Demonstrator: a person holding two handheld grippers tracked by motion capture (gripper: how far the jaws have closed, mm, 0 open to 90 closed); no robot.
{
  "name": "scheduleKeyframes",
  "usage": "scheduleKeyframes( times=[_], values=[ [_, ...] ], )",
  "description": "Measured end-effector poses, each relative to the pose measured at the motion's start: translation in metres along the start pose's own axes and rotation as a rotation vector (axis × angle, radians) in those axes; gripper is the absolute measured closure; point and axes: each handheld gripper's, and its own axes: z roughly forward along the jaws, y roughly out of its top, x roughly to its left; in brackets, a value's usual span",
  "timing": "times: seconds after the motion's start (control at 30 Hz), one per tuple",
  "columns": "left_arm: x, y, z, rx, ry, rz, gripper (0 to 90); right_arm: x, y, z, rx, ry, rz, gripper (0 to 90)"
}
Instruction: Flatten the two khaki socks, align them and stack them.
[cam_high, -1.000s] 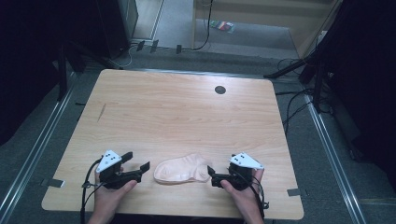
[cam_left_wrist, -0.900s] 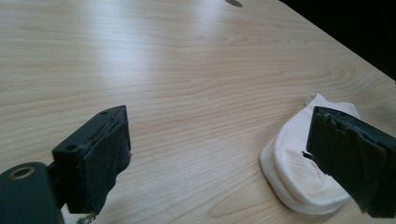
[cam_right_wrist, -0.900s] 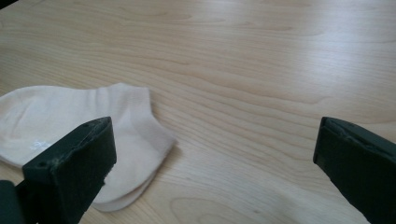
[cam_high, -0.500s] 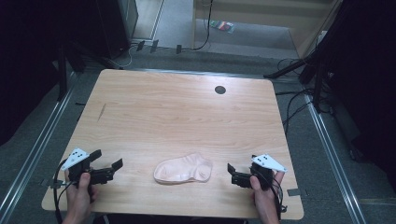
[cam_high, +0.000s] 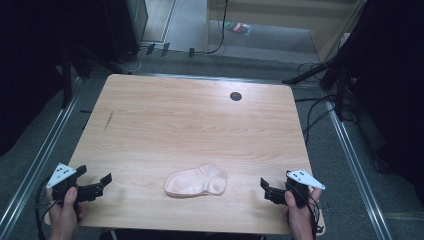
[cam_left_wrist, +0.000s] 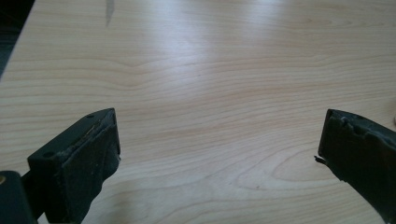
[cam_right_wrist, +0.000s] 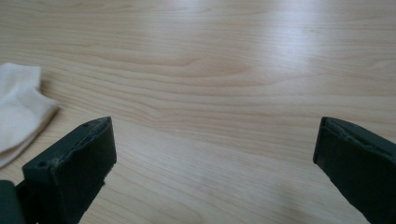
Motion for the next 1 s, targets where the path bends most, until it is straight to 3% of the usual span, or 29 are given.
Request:
scheduleKeyframes(
  times=[0.2, 0.37, 0.7, 0.77, 0.87, 1.0],
  values=[
    [0.017, -0.002, -0.008, -0.004, 0.040, 0.001, 0.0, -0.018, -0.008, -0.005, 0.017, -0.034, 0.018, 0.0],
    [0.033, -0.002, -0.012, -0.009, 0.063, -0.029, 0.0, -0.037, -0.013, -0.016, 0.007, -0.066, 0.040, 0.0],
    [0.049, -0.001, -0.015, 0.012, 0.121, -0.004, 0.0, -0.067, -0.022, -0.037, -0.024, -0.114, 0.087, 0.0],
    [0.051, -0.001, -0.016, 0.007, 0.125, -0.015, 0.0, -0.068, -0.021, -0.040, -0.040, -0.131, 0.087, 0.0],
    [0.057, -0.003, -0.019, -0.010, 0.108, -0.076, 0.0, -0.068, -0.021, -0.041, -0.047, -0.130, 0.088, 0.0],
    [0.054, -0.004, -0.015, 0.002, 0.119, -0.060, 0.0, -0.067, -0.025, -0.036, -0.029, -0.104, 0.078, 0.0]
  ],
)
